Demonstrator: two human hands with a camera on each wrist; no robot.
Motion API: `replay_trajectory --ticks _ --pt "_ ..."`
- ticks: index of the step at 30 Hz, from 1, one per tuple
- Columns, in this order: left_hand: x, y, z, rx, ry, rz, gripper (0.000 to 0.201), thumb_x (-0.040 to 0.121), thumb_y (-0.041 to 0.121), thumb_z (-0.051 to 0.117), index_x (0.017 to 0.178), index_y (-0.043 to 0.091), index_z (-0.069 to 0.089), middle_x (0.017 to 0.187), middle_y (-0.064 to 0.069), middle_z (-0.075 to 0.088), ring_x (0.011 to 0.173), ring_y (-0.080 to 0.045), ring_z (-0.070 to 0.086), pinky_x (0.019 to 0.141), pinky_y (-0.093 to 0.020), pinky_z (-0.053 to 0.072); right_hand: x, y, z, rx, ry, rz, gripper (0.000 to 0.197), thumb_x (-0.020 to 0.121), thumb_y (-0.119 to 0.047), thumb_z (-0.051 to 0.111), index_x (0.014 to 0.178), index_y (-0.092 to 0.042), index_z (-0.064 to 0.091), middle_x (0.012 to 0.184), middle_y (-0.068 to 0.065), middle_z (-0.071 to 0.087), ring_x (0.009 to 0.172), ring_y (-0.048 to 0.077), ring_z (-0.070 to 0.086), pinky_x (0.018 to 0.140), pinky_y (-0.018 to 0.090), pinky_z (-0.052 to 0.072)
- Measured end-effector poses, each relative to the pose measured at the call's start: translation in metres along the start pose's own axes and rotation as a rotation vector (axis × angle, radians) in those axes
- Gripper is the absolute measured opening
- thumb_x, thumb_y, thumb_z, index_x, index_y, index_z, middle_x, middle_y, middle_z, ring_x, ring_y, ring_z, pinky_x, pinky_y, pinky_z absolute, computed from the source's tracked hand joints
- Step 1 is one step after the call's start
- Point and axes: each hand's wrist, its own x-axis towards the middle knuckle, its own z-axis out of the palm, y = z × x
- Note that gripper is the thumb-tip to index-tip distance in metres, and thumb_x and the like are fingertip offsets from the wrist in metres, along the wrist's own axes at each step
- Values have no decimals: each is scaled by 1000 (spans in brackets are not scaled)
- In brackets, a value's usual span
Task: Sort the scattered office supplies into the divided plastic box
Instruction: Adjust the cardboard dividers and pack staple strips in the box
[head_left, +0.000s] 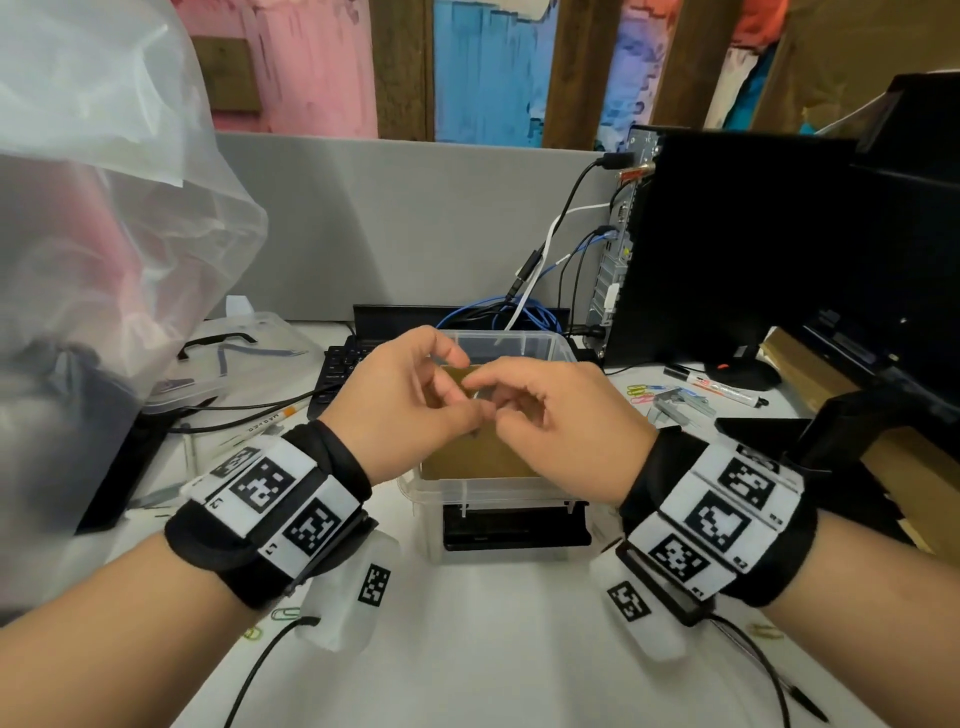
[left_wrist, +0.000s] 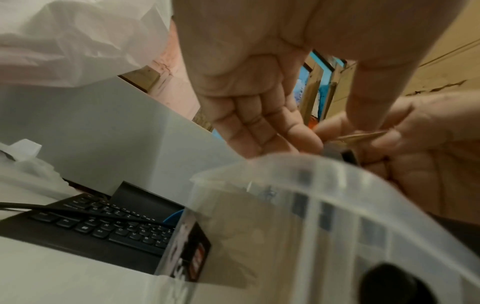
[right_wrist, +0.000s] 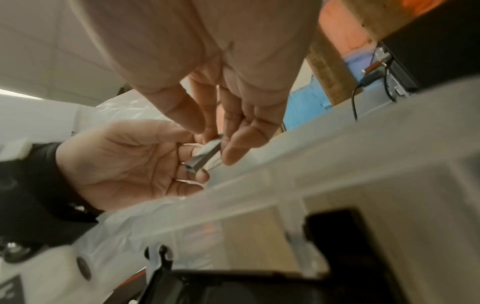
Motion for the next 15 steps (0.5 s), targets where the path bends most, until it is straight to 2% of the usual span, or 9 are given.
replay_trajectory --ticks 1,3,5,6,8,9,11,13,15 --pt "0 -2 -3 -14 6 11 40 60 36 76 90 16 57 63 -4 67 64 -28 64 75 -44 53 2 0 -3 7 -38 26 34 85 -10 52 107 -30 68 79 -13 69 73 1 60 66 7 42" --pt "1 -9 -13 -36 57 28 40 60 48 71 83 17 63 71 -13 65 67 -30 60 78 -48 51 7 1 -8 -8 -112 91 35 87 -7 49 105 -30 69 74 -15 67 71 5 60 66 13 45" --pt "3 -19 -22 -30 95 22 31 66 45 66 79 16 65 79 -19 65 74 -33 60 83 -52 51 12 3 -9 -54 -214 162 35 89 -8 48 107 -30 69 77 -12 67 75 5 63 71 17 47" --pt "5 -26 -26 1 101 25 20 72 37 66 78 18 66 80 -16 66 76 -32 62 83 -51 53 16 4 -8 -60 -286 197 35 90 -8 47 108 -30 68 79 -11 68 77 4 64 72 17 48" --pt "6 -41 -29 112 101 41 1 80 22 64 79 23 64 80 -4 67 78 -21 63 79 -41 54 25 7 -4 -65 -440 263 37 92 -5 44 109 -29 67 84 -9 68 78 4 66 72 15 47" --pt "5 -48 -29 165 93 55 4 79 21 63 80 25 64 81 2 66 79 -16 62 80 -37 53 28 7 -2 -73 -510 289 38 92 -4 43 109 -28 67 85 -7 69 76 3 66 71 14 47" --pt "4 -58 -27 229 48 101 7 77 25 62 83 29 62 86 5 64 84 -14 61 82 -29 51 38 10 4 -69 -630 346 39 92 0 42 110 -23 67 83 -5 68 64 -2 63 59 9 44" --pt "3 -63 -25 286 24 162 8 77 28 61 84 31 61 90 6 61 88 -10 58 80 -15 44 47 14 9 -39 -740 413 37 92 4 43 112 -15 67 71 -8 65 48 -5 55 47 6 39" --pt "6 -66 -25 331 9 220 9 78 29 60 87 29 63 91 9 57 91 -10 56 81 -18 43 55 17 15 -17 -825 466 34 91 5 47 113 -11 67 61 -13 61 43 -3 52 43 7 38"
